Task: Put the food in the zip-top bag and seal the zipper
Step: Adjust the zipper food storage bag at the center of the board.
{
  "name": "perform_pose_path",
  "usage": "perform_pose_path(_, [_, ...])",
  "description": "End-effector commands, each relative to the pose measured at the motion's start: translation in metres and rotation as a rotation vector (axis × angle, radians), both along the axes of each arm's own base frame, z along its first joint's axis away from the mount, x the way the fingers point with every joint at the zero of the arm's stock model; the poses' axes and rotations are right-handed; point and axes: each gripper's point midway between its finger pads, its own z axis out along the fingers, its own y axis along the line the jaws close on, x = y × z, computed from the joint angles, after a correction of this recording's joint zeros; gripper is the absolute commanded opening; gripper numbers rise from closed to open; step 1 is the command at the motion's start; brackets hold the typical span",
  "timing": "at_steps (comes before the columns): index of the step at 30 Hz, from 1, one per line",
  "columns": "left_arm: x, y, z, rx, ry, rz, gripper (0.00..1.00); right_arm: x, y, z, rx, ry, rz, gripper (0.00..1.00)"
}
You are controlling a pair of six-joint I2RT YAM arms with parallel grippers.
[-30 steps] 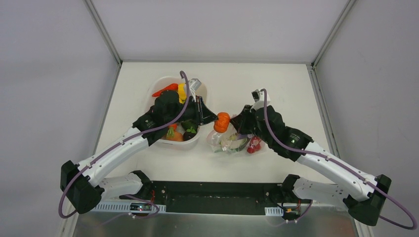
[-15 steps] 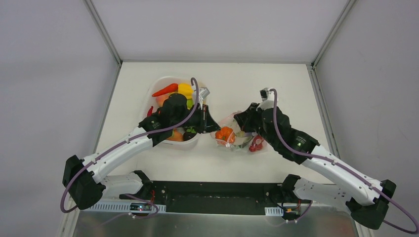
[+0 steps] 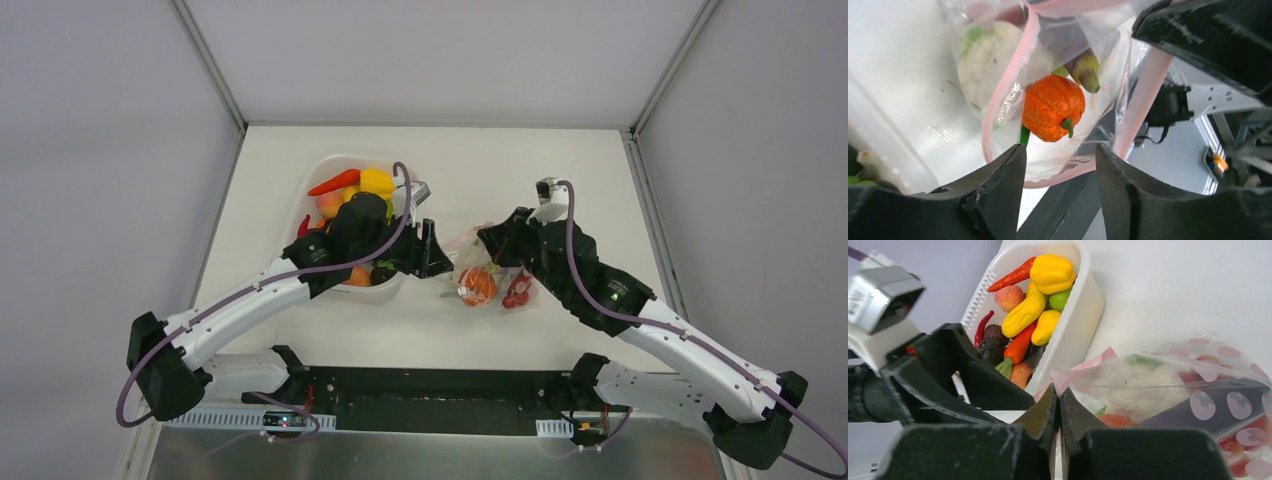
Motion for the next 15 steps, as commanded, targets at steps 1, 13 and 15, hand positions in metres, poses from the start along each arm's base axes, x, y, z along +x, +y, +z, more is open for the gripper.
perform_pose_path(1, [0.018, 0.024, 0.031, -0.01, -0.151, 0.147, 0.6, -0.001, 0.001, 0.037, 0.112, -0.08, 0.006, 0.04])
perform_pose_path(13, [0.029, 0.014, -0.007, 0.208, -0.064, 0.075, 0.69, -0.006, -0.002, 0.042, 0.133, -0.106, 0.026, 0.04])
perform_pose_path(15, [0.027, 0.013, -0.011, 0.226, -0.047, 0.059, 0.66, -0.006, -0.003, 0.042, 0.135, -0.11, 0.022, 0.04])
